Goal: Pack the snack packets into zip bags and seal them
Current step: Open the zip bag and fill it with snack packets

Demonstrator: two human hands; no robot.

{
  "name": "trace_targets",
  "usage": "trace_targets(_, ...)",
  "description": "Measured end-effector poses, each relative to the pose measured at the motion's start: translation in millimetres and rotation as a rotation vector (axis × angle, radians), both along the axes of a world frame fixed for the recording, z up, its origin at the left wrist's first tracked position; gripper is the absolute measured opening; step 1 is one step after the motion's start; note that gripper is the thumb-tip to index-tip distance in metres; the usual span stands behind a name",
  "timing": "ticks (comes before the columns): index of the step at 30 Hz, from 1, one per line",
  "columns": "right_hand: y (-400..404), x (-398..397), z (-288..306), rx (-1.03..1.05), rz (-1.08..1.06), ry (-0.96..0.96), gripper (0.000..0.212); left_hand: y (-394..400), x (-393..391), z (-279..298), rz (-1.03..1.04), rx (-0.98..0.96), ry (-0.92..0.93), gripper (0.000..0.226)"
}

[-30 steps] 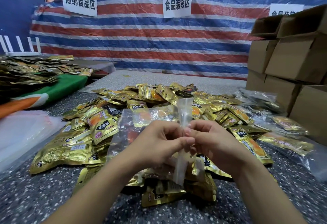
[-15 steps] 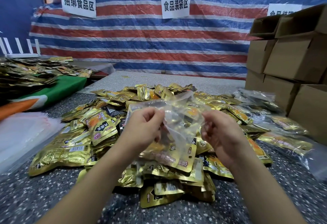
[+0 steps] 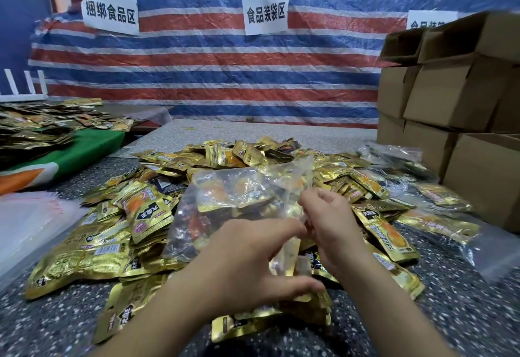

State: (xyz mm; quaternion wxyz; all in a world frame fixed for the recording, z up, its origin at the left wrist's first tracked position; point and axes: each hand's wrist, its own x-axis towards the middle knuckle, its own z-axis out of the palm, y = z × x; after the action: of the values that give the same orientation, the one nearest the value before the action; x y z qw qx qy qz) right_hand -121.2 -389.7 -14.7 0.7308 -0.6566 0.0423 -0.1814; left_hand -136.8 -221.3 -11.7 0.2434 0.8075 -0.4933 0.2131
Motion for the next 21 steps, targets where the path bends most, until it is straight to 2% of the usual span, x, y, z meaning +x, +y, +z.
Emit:
trace_targets(3,-0.9,-1.3,0.8,0.023,0.043,0.051,0.012,-0.5,3.6,-3.1,0.104,-0.035,-0.032,0.031)
trace_targets(6,-2.2,-0.4,1.8,0.062,0.082,0.072,0.013,2.9,10.5,-4.8,0.158,-0.062,-0.007,0.019)
trace_targets(8,-1.4,-1.4,3.1,0.059,0.091,0.08,0.012,3.6,13.5,-4.2,0.19,-0.062,-0.033,0.027)
trace_targets(10,-1.4,-2.5,5.3,0.077,0.104,0.061,0.023,4.8,17.6,-4.0,0.216,-0.111,-0.028,0.034)
trace_targets(13,-8.1,-3.2,6.6,0.159,0.104,0.015,0.053,12.1,24.7,-1.1,0.27,-0.25,-0.012,0.03)
trace_targets(15,-15.6,0.4,5.8,0.18,0.017,0.04,0.055,18.4,29.4,1.7,0.298,-0.335,0.026,0.03)
trace_targets(18,-25.6,11.1,3.7,0.072,-0.13,0.15,0.035,23.5,35.1,5.4,0.319,-0.372,0.032,0.034)
trace_targets(21,-34.8,29.6,7.0,-0.183,-0.239,0.183,0.025,25.1,38.2,6.4,0.309,-0.415,0.031,0.043)
